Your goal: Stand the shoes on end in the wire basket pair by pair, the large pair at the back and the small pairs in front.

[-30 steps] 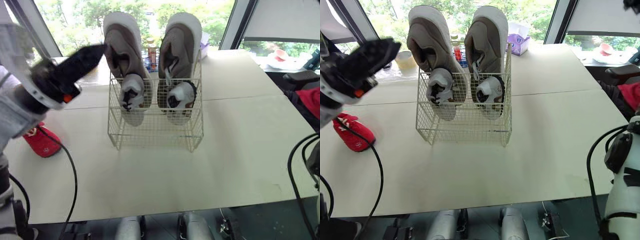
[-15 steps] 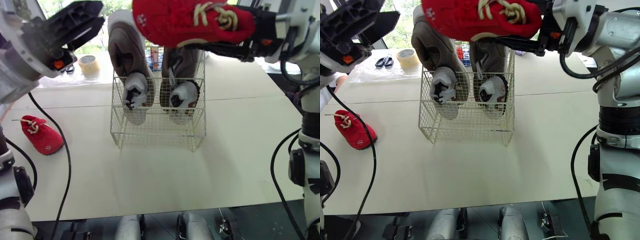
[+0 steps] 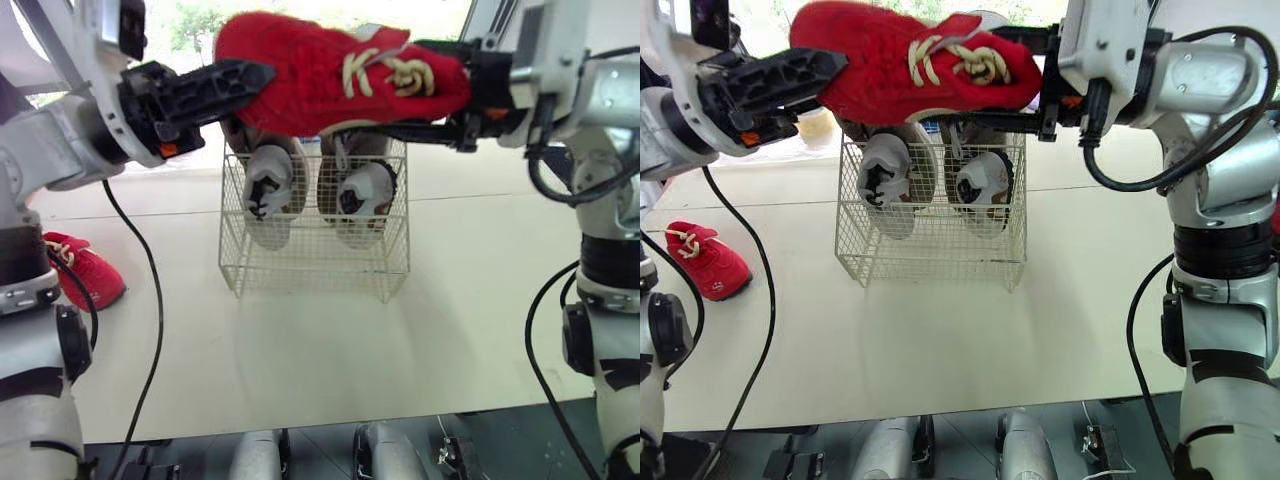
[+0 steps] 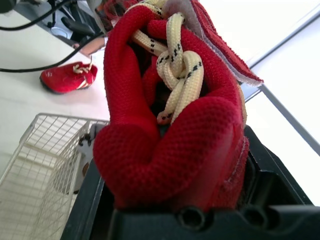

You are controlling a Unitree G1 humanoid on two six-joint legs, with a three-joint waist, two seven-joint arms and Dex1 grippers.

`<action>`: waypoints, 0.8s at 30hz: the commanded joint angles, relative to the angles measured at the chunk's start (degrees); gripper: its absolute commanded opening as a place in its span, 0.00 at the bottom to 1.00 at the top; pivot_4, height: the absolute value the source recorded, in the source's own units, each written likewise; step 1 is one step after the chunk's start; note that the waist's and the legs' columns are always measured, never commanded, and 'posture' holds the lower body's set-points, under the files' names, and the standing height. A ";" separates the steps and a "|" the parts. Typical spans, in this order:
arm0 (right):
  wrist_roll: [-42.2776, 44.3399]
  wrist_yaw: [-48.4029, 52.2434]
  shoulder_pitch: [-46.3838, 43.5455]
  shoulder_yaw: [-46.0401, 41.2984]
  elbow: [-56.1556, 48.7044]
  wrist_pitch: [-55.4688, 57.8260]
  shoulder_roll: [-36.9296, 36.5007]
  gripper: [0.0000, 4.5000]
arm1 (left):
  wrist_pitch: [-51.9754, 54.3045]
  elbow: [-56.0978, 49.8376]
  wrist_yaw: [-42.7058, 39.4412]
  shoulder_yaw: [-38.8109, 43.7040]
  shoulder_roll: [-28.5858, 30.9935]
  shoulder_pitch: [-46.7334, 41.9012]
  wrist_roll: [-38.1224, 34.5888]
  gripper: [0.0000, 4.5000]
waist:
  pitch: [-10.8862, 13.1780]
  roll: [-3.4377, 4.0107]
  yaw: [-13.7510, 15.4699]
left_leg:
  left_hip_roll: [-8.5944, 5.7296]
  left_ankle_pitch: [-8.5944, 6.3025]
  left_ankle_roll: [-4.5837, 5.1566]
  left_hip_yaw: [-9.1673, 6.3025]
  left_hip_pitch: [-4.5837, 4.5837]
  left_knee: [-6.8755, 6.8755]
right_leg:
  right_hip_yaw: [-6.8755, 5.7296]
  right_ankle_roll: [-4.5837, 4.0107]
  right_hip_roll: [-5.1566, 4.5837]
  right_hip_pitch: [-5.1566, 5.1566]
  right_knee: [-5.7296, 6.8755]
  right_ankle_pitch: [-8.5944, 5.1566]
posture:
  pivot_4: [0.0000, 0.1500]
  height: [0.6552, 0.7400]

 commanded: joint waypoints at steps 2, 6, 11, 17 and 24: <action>1.06 0.18 -1.29 -1.75 -3.10 -0.58 -0.10 0.42 | 0.55 0.37 0.07 2.45 -1.08 -2.39 0.83 0.16 | 0.00 0.00 0.00 | 0.00 0.00 0.00 0.00 0.00 0.00 | 0.00 0.00 0.00 0.01 0.00 0.00 | 1.00 0.45; 7.17 -7.72 0.91 -7.29 -3.87 9.02 2.07 0.72 | -1.79 -1.30 6.60 6.25 -4.27 -0.05 -2.65 0.05 | -0.01 -0.02 0.11 | 0.00 0.00 0.00 -0.01 0.00 0.02 | 0.01 0.00 -0.01 0.01 0.01 0.00 | 1.00 0.45; 25.28 -29.60 9.95 -23.18 -8.97 21.67 11.98 0.98 | -11.89 -7.88 19.94 13.39 -12.54 5.86 -11.66 0.05 | -0.06 -0.12 0.20 | 0.00 0.01 0.00 -0.10 0.08 0.10 | -0.02 -0.02 -0.04 0.17 0.04 0.01 | 1.00 0.45; 47.75 -49.86 13.54 -26.03 -13.53 22.27 31.46 0.98 | -25.77 -17.20 28.35 14.58 -25.81 7.76 -13.25 0.05 | -0.08 -0.16 -0.02 | 0.00 0.02 0.00 -0.18 0.08 0.22 | -0.09 -0.05 -0.05 0.24 0.09 0.04 | 1.00 0.45; 51.04 -53.91 8.43 -19.73 -11.88 21.04 37.92 0.98 | -29.98 -18.85 26.68 11.52 -31.59 8.65 -11.10 0.05 | -0.08 -0.16 0.05 | 0.00 0.00 0.04 -0.17 0.10 0.21 | -0.08 -0.05 -0.02 0.22 0.15 0.04 | 1.00 0.45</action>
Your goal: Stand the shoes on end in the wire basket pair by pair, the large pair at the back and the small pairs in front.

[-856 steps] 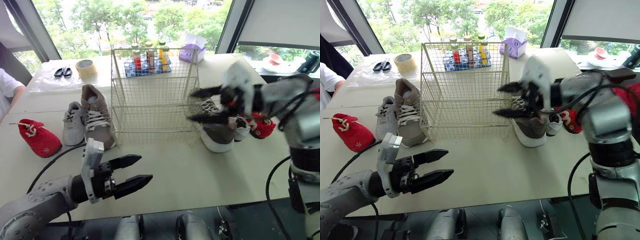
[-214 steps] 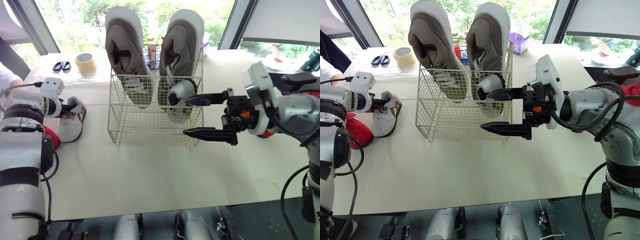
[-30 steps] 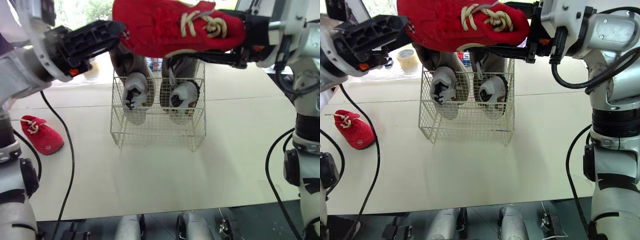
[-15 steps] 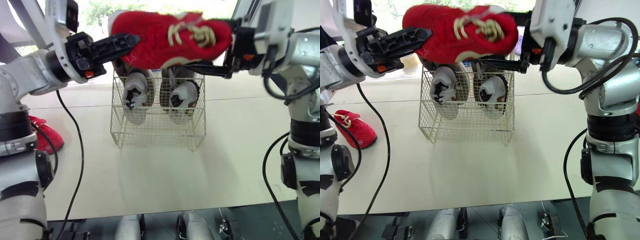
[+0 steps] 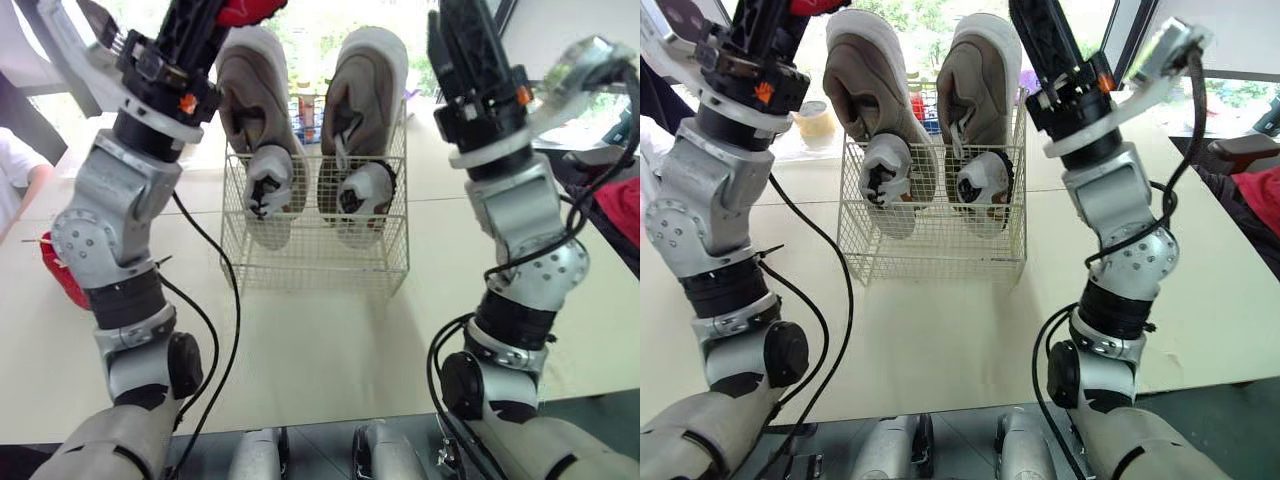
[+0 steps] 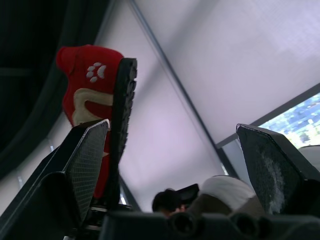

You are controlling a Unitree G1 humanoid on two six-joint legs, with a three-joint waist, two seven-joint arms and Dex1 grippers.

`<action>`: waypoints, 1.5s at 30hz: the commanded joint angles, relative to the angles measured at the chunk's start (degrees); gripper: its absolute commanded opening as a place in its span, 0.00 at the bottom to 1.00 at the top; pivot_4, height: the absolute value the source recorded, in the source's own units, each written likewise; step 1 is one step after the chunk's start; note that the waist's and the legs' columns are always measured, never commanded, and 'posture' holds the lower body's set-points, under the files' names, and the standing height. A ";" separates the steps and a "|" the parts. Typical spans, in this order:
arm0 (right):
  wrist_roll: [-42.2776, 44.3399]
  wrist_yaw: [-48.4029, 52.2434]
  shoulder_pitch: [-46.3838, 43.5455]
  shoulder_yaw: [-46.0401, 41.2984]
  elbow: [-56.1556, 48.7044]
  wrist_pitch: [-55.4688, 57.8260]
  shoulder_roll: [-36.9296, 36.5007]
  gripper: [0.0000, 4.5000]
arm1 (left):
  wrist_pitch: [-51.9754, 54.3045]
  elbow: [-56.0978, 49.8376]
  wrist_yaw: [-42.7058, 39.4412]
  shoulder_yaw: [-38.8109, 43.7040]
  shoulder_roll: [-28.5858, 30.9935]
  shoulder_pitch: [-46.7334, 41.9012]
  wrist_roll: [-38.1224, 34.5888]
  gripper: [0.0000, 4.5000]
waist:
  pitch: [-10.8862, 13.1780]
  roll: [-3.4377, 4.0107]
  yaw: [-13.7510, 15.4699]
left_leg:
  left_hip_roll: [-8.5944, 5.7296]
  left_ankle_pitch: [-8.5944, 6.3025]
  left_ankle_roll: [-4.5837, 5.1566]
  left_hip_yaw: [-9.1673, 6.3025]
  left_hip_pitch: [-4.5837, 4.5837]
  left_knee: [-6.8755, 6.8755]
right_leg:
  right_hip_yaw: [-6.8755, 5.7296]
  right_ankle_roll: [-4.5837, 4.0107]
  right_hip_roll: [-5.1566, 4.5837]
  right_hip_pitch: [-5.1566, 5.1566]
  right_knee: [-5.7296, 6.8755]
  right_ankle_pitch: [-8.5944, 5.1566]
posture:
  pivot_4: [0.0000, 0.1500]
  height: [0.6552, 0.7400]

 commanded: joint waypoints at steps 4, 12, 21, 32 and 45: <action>-0.05 -0.16 -4.12 3.85 -0.13 -2.45 0.96 0.98 | -0.27 -2.27 -2.78 -2.61 0.15 1.58 1.41 0.05 | -0.01 -0.01 0.25 | -0.01 -0.03 0.05 -0.01 -0.04 0.01 | -0.01 0.01 0.00 0.00 -0.02 0.00 | 1.00 0.45; -1.19 0.79 -6.16 5.34 0.75 -4.18 0.15 0.98 | 0.96 -3.81 -4.96 -5.40 0.83 4.84 3.76 0.05 | -0.01 -0.01 0.08 | -0.01 -0.03 0.06 -0.02 -0.05 0.02 | -0.01 0.01 0.00 -0.02 -0.01 0.00 | 1.00 0.45; -1.38 1.89 -7.92 6.11 0.74 -4.63 -1.42 0.69 | -0.02 -4.12 -6.38 -6.95 0.21 6.22 7.24 0.05 | -0.01 -0.01 0.11 | 0.00 -0.04 0.07 -0.03 -0.05 0.00 | -0.02 0.00 0.01 -0.02 -0.03 0.00 | 1.00 0.45; -2.68 5.98 -9.04 5.59 2.31 -3.54 -6.32 0.26 | 1.79 -11.19 -6.26 -9.96 5.02 10.59 16.07 0.88 | 0.00 -0.01 0.02 | 0.00 -0.04 0.07 -0.02 -0.06 -0.08 | -0.02 0.00 0.01 -0.04 -0.09 0.00 | 1.00 0.45; -12.28 44.77 -3.37 9.81 7.42 8.68 -43.59 0.26 | 1.55 -31.22 -1.70 -7.88 17.31 33.75 21.09 0.88 | 0.01 -0.01 -0.49 | 0.03 -0.23 0.37 0.02 0.00 -0.32 | 0.00 -0.02 0.03 -0.06 -0.34 -0.01 | 1.00 0.45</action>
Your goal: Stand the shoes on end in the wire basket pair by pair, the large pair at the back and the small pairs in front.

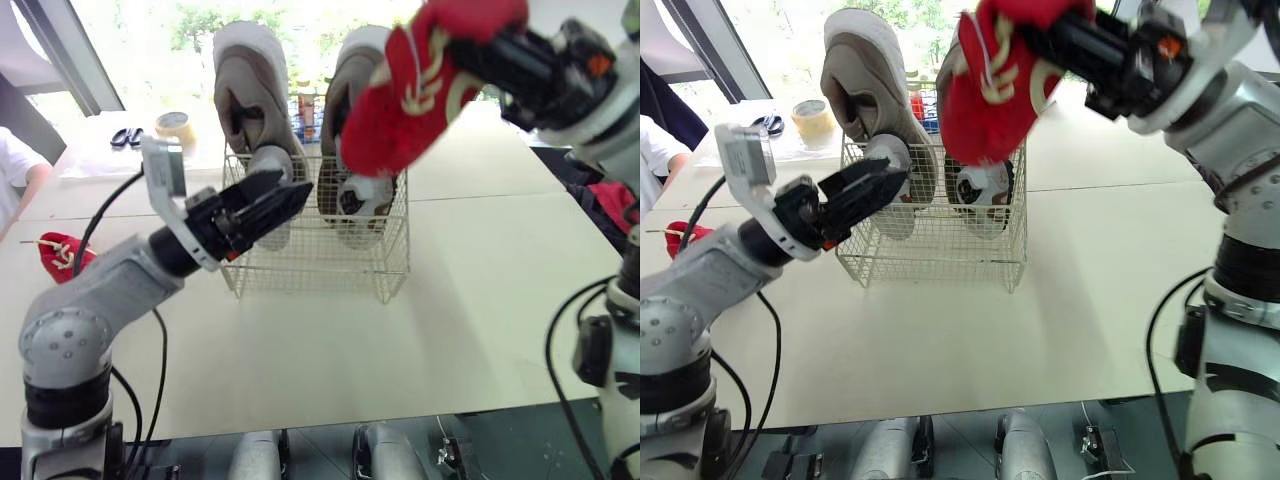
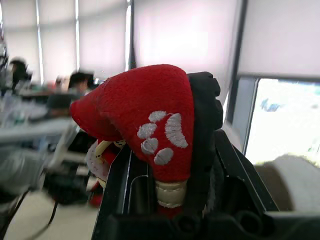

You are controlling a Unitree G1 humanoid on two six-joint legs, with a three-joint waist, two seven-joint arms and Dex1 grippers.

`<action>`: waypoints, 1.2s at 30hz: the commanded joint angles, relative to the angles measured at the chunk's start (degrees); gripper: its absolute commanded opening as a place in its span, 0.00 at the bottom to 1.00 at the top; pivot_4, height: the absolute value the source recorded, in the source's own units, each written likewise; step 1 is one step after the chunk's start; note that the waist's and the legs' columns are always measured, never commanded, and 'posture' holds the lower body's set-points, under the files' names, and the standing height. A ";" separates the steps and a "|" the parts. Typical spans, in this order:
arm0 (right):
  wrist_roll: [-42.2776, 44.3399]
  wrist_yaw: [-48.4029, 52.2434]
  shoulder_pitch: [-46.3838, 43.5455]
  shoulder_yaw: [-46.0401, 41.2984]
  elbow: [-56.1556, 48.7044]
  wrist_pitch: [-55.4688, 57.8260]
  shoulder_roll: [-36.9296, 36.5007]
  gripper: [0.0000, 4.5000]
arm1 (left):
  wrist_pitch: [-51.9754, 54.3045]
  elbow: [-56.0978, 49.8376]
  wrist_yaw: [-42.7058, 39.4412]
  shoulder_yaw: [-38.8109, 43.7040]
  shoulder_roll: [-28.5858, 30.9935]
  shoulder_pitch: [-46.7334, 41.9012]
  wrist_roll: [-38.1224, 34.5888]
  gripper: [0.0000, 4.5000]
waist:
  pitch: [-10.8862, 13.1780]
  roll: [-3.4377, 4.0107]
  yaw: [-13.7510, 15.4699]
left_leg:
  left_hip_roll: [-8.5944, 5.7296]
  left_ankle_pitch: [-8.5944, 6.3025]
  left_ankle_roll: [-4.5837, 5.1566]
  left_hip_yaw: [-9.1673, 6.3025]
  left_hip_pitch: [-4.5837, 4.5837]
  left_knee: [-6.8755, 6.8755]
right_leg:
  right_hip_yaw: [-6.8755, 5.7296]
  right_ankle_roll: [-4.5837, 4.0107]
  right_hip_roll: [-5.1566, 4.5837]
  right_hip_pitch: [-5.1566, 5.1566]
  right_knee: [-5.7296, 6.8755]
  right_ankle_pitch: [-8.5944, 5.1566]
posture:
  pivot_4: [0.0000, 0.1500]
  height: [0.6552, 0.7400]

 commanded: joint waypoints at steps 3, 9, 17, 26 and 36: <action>-3.91 6.99 2.83 2.61 -3.60 -0.48 -0.75 0.26 | -3.91 -6.52 4.63 0.67 -0.97 5.89 4.19 0.88 | 0.00 -0.01 0.06 | 0.00 0.02 -0.04 -0.02 0.00 0.01 | 0.00 -0.02 0.00 0.00 0.04 0.02 | 1.00 0.45; -13.40 8.17 8.33 6.29 -5.81 -7.09 1.90 0.26 | -4.68 -10.15 6.65 -0.77 -0.51 12.16 5.77 0.88 | 0.00 -0.02 0.85 | -0.01 0.14 -0.25 -0.01 -0.03 0.06 | -0.01 -0.03 -0.02 0.02 0.00 0.02 | 1.00 0.45; -23.97 9.36 15.57 11.38 -5.80 -14.51 4.70 0.26 | -4.08 -8.92 4.17 -1.63 1.44 15.45 5.39 0.88 | -0.02 -0.04 0.68 | -0.01 0.17 -0.29 -0.02 -0.02 0.08 | -0.02 -0.03 -0.02 0.02 0.01 0.02 | 1.00 0.45; -25.85 9.29 19.61 9.80 -3.73 -14.91 6.00 0.79 | -3.70 -5.67 2.75 -2.01 2.67 13.61 4.55 0.90 | -0.02 -0.04 0.69 | -0.01 0.17 -0.30 -0.04 -0.02 0.09 | -0.04 -0.03 -0.01 0.05 0.00 0.02 | 1.00 0.45; -13.23 2.85 20.93 -2.25 -12.10 -1.73 2.08 0.99 | 0.72 -4.55 3.65 2.96 12.69 16.24 -8.22 0.90 | -0.01 -0.04 0.68 | -0.01 0.14 -0.26 -0.06 -0.02 0.08 | -0.04 -0.03 -0.02 0.05 0.00 0.02 | 1.00 0.45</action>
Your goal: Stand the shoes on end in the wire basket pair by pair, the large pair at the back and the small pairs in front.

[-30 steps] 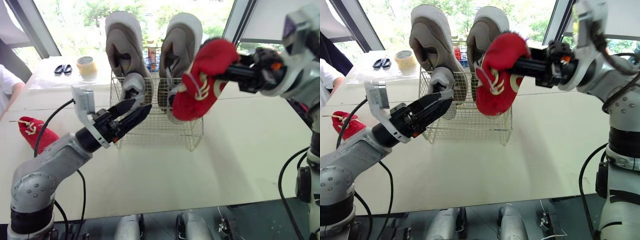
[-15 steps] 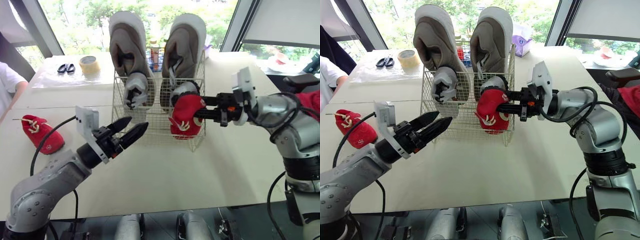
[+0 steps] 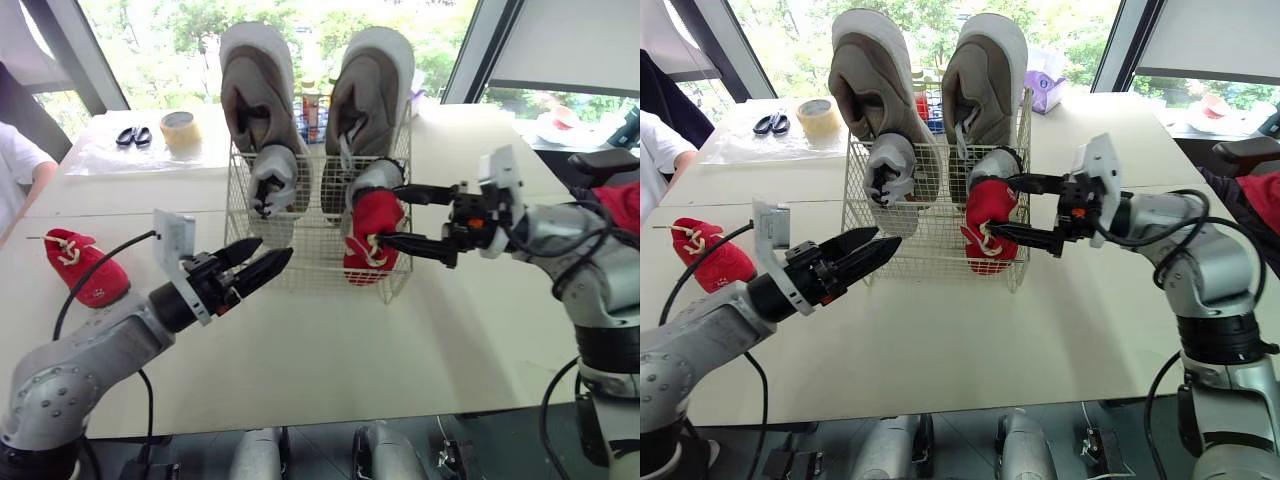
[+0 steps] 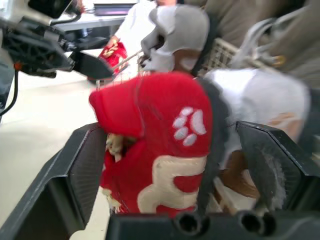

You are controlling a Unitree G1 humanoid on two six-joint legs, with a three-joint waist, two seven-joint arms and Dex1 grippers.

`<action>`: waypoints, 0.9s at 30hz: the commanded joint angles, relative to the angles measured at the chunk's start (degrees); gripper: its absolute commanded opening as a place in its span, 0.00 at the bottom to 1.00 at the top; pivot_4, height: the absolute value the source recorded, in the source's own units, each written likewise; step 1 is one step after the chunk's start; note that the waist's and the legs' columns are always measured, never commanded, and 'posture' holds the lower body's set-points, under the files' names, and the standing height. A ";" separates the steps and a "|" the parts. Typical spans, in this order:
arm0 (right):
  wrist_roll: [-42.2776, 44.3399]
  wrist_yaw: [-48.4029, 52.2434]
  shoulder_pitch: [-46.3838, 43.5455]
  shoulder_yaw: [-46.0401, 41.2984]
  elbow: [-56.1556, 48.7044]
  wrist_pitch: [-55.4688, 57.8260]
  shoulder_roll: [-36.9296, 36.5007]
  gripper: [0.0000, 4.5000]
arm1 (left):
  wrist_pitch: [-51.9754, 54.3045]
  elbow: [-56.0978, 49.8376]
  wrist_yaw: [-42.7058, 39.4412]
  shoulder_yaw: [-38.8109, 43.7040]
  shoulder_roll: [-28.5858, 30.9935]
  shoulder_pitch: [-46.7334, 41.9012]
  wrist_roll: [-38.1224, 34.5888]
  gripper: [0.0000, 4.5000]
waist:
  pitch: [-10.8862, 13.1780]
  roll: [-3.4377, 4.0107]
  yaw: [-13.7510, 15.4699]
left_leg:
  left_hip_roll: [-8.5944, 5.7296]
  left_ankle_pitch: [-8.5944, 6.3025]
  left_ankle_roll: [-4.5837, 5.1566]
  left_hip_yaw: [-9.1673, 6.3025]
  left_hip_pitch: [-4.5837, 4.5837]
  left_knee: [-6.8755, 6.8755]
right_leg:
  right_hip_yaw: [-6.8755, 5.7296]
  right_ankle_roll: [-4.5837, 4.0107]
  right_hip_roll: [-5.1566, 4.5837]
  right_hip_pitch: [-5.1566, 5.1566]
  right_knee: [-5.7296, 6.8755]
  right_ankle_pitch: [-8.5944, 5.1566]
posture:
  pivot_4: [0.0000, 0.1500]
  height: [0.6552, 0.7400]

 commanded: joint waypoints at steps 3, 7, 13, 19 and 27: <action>14.69 -7.50 -1.41 -10.38 -8.30 10.25 -1.38 0.99 | 1.36 0.99 -0.80 4.60 5.77 0.40 -9.19 0.90 | 0.00 0.00 -0.01 | 0.01 -0.04 0.06 -0.02 0.01 0.00 | 0.00 -0.01 0.00 0.00 0.01 0.00 | 1.00 0.45; 21.77 -10.44 -0.99 -13.30 -10.63 14.95 -2.95 1.00 | 1.68 3.21 -2.23 6.27 7.60 0.78 -12.82 0.95 | 0.00 0.00 -0.01 | 0.01 -0.12 0.21 -0.01 0.01 0.00 | 0.00 -0.01 0.00 0.00 0.01 0.00 | 1.00 0.45; 23.12 -9.10 -8.02 -14.11 -4.85 15.90 -8.27 1.00 | 1.44 12.79 1.54 14.88 15.81 -2.19 -7.78 0.95 | 0.03 0.02 -0.03 | 0.00 -0.14 0.24 0.00 0.01 -0.01 | 0.01 -0.01 0.01 -0.02 0.01 0.00 | 1.00 0.45; 26.10 0.47 -17.57 -7.49 -2.70 19.46 -10.51 1.00 | 5.70 35.84 14.88 18.01 25.35 -8.76 7.36 0.95 | 0.04 0.04 -0.51 | 0.03 -0.13 0.22 0.03 0.01 -0.18 | 0.04 -0.07 0.05 -0.15 0.00 0.01 | 1.00 0.45; 14.03 16.72 -21.23 3.50 0.49 11.15 -10.89 1.00 | 30.50 60.51 35.33 19.60 32.04 -21.43 12.20 0.95 | 0.09 -0.14 -0.07 | 0.03 -0.21 0.32 0.22 -0.26 -0.17 | 0.15 -0.03 -0.01 -0.49 0.02 0.02 | 1.00 0.45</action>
